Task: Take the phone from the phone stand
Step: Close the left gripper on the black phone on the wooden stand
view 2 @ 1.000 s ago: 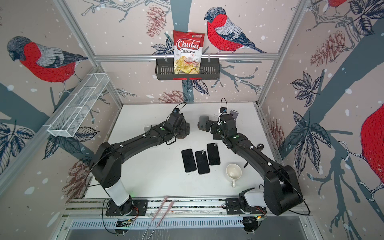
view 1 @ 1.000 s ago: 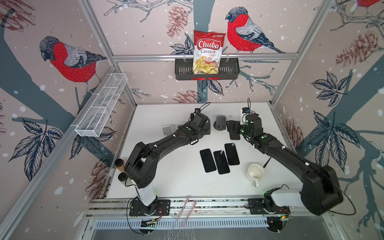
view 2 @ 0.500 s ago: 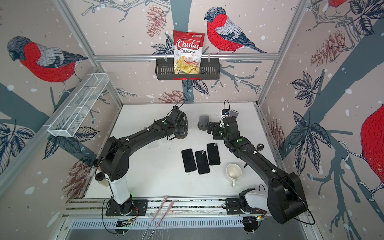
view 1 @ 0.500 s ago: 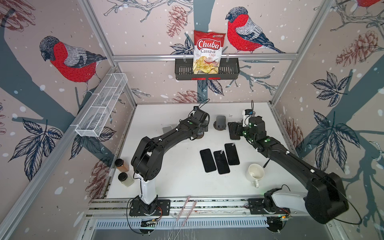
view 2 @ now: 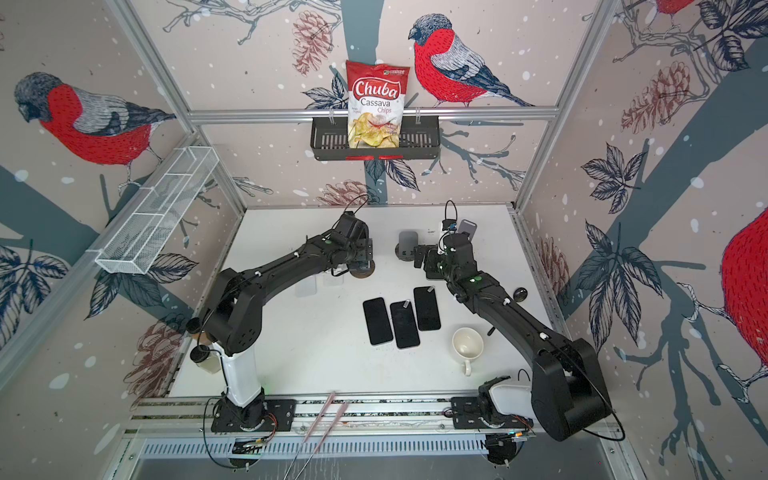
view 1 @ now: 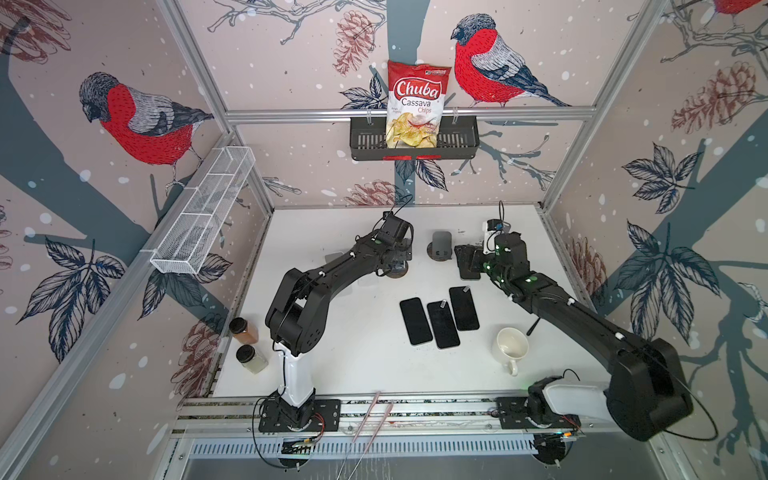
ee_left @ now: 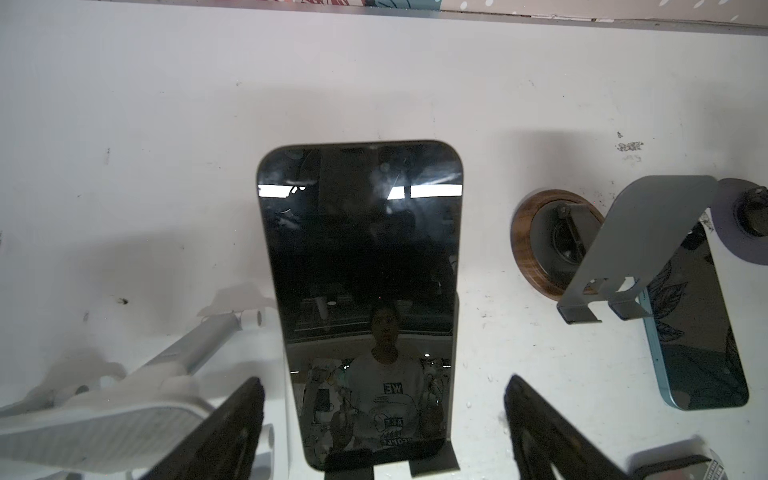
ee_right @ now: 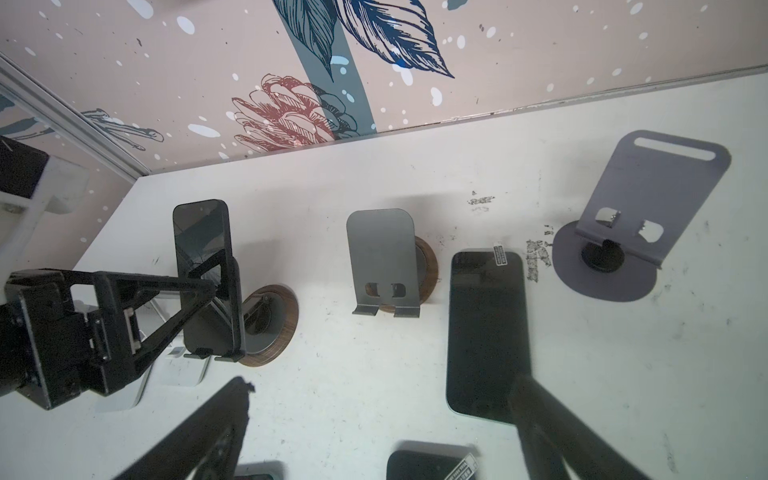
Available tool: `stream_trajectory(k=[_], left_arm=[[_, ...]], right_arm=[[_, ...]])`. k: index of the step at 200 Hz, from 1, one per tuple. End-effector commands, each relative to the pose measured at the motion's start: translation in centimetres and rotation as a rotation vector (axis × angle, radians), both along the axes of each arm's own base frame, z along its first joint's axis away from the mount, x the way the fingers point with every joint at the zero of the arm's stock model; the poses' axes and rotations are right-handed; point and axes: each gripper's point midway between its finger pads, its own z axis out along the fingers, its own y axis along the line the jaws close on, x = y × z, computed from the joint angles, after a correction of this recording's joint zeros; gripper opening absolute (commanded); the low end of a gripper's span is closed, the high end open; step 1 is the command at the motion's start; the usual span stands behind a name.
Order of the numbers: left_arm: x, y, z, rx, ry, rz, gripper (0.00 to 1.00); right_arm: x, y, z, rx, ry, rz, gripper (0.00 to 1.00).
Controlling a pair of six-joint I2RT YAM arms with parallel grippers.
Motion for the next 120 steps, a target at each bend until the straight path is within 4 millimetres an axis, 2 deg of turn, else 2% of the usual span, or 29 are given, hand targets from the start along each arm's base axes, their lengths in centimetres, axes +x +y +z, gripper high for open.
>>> stream_trajectory(k=[1, 120], left_arm=[[0.5, 0.0, -0.1, 0.008, -0.003, 0.0, 0.89], [1.0, 0.1, -2.0, 0.014, 0.03, 0.012, 0.83]], right_arm=[[0.5, 0.4, 0.7, 0.015, -0.025, 0.01, 0.99], [0.6, 0.8, 0.1, 0.02, -0.006, 0.024, 0.99]])
